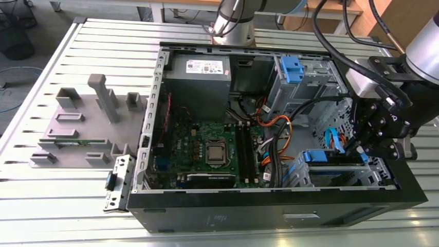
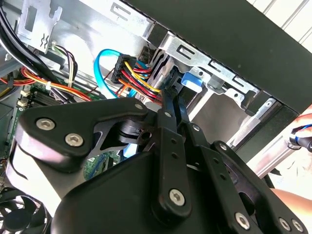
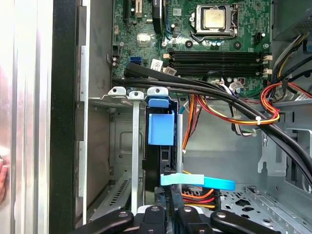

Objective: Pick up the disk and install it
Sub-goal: 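Insert the second disk wire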

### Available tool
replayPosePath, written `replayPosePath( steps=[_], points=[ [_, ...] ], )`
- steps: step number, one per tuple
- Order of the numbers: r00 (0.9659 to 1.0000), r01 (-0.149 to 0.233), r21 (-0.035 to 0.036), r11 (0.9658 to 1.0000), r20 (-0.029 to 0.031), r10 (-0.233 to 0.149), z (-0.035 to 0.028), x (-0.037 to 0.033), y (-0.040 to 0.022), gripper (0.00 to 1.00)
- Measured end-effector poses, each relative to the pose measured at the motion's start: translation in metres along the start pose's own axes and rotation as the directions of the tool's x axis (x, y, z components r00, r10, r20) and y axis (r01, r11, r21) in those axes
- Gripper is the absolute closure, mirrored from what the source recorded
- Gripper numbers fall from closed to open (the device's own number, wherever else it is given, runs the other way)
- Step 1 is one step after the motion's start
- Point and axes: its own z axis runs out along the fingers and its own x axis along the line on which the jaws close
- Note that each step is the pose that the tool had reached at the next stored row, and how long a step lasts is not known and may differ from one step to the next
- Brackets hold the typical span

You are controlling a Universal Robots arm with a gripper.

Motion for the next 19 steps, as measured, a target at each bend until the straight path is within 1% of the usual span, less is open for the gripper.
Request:
replayPosePath(
  steps=[4,5,8,10,13,19],
  points=[
    [1.0000,0.000,-0.0001,1.0000,0.0006,0.000,0.0003,0.0000,0.0000,0.83],
    [1.0000,0.000,0.0000,1.0000,0.0005,0.000,0.0003,0.0000,0.0000,0.76],
    [1.0000,0.000,0.0000,1.0000,0.0000,0.000,-0.0001,0.0000,0.0000,0.76],
    [1.0000,0.000,0.0000,1.0000,0.0000,0.000,-0.0015,0.0000,0.0000,0.76],
    [1.0000,0.000,0.0000,1.0000,0.0001,0.000,-0.0057,0.0002,0.0000,0.76],
    [1.0000,0.000,0.0000,1.0000,0.0001,0.000,-0.0174,0.0006,0.0001,0.76]
  ],
)
